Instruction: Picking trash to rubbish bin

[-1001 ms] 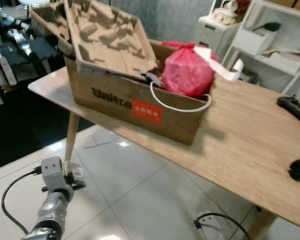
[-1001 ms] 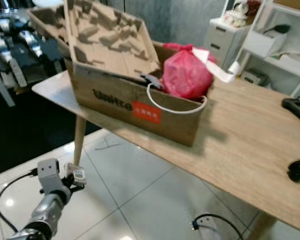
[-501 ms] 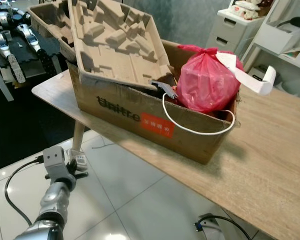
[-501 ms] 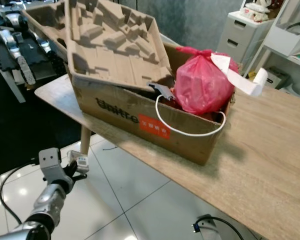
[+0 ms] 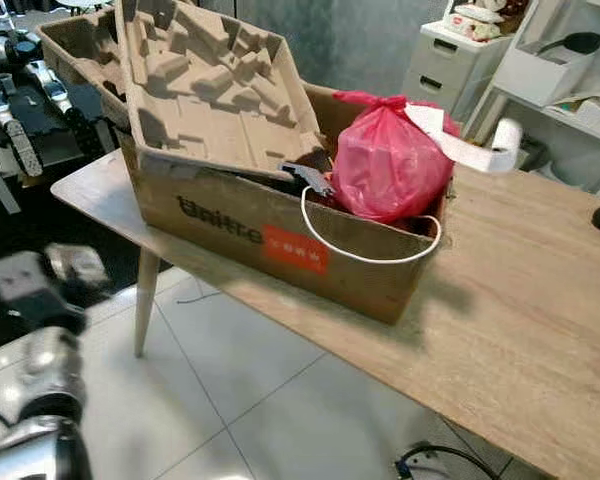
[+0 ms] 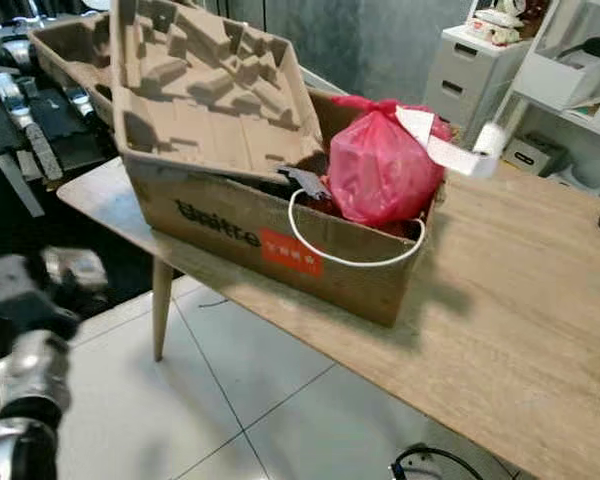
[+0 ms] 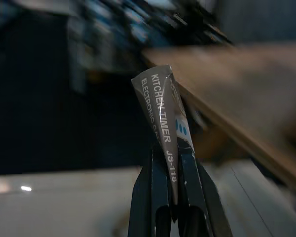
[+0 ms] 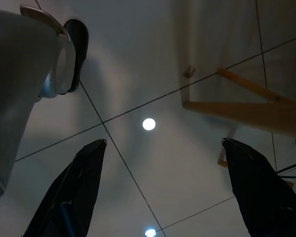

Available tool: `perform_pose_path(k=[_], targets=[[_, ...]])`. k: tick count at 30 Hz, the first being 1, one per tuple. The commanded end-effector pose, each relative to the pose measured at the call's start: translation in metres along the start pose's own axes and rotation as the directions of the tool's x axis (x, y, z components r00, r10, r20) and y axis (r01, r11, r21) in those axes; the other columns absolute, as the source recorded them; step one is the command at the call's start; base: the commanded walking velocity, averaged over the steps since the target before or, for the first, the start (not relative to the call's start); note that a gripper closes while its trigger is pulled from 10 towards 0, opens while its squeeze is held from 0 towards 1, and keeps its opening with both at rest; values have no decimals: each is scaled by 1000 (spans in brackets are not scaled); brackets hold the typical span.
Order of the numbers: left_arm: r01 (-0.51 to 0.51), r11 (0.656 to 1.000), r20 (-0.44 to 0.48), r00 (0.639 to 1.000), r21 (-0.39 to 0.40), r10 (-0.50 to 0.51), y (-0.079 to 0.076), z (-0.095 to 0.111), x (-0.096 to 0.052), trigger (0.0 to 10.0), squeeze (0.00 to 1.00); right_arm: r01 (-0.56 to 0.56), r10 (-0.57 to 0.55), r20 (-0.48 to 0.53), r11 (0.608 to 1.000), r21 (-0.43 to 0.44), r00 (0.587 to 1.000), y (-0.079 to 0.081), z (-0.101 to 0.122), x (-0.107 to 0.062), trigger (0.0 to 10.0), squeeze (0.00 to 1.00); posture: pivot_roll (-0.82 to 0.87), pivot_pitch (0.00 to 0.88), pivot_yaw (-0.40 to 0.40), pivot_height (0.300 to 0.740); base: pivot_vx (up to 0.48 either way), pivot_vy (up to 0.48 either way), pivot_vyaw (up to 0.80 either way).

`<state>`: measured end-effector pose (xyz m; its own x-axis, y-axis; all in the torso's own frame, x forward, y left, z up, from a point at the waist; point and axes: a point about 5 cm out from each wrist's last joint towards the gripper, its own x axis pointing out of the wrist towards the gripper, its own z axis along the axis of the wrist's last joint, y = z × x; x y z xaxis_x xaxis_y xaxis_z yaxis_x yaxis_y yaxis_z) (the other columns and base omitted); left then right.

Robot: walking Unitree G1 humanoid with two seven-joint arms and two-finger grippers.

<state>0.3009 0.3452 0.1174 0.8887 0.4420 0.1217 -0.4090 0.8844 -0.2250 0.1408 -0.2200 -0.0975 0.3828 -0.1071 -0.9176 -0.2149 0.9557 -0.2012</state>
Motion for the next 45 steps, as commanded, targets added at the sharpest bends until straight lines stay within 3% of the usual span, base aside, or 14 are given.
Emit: perform_pose_path(k=[1, 8, 11, 17, 18, 19, 20, 21, 24, 28, 31, 38, 42, 45], targets=[[-78, 997, 54, 995, -9, 78, 15, 13, 2, 10000, 0, 4, -4, -14, 1000, -8, 1000, -2, -5, 0, 10000, 0, 58, 109, -39, 740, 0, 0, 0], [-306, 908, 294, 874, -287, 387, 65, 78, 6, 10000, 0, 1, -1, -17, 1000, -17, 1000, -3, -6, -1, 10000, 0, 65, 110, -45, 740, 0, 0, 0], [-110, 894, 401, 865, -434, 302, 54, 105, 15, 10000, 0, 1, -1, -16, 1000, -22, 1000, -3, -6, -1, 10000, 0, 67, 108, -49, 740, 0, 0, 0], [315, 833, 560, 828, -455, -7, 11, 134, 22, 10000, 0, -2, 1, -15, 999, -35, 1000, -3, -6, -1, 10000, 0, 71, 108, -53, 740, 0, 0, 0], [507, 737, 636, 759, -446, -138, -11, 146, 17, 10000, 0, -3, 2, -14, 999, -39, 1000, -3, -5, -1, 10000, 0, 70, 109, -52, 740, 0, 0, 0], [507, 737, 636, 759, -446, -138, -11, 146, 17, 10000, 0, -3, 2, -14, 999, -39, 1000, -3, -5, -1, 10000, 0, 70, 109, -52, 740, 0, 0, 0], [775, 497, 754, 578, -390, -310, -50, 166, -4, 10000, 0, -5, 4, -14, 999, -44, 1000, -2, -5, -1, 10000, 0, 69, 107, -53, 740, 0, 0, 0], [832, 418, 782, 517, -365, -348, -60, 171, -12, 10000, 0, -5, 5, -14, 999, -44, 1000, -2, -5, 0, 10000, 0, 69, 107, -53, 740, 0, 0, 0], [888, 322, 809, 440, -329, -388, -71, 176, -23, 10000, 0, -6, 6, -14, 999, -46, 1000, -1, -5, 0, 10000, 0, 65, 105, -54, 740, 0, 0, 0], [969, 56, 877, 241, -239, -416, -85, 191, -44, 10000, 0, -9, 8, -16, 999, -50, 1000, -1, -6, 0, 10000, 0, 63, 96, -55, 740, 0, 0, 0], [982, -56, 888, 139, -181, -439, -91, 196, -55, 10000, 0, -8, 7, -17, 998, -55, 1000, -1, -6, -1, 10000, 0, 63, 93, -55, 740, 0, 0, 0], [967, -101, 817, 139, -233, -559, -131, 183, -62, 10000, 0, -2, 1, -15, 998, -66, 1000, -7, -4, -1, 10000, 0, 69, 89, -57, 740, 0, 0, 0], [950, 54, 576, 232, -309, -784, -187, 145, -55, 10000, 0, 3, -3, -10, 997, -74, 1000, -10, -2, -1, 10000, 0, 66, 90, -56, 740, 0, 0, 0], [950, 45, 546, 216, -310, -809, -204, 141, -59, 10000, 0, 4, -5, -10, 997, -83, 1000, -11, -2, -1, 10000, 0, 59, 98, -55, 740, 0, 0, 0]])
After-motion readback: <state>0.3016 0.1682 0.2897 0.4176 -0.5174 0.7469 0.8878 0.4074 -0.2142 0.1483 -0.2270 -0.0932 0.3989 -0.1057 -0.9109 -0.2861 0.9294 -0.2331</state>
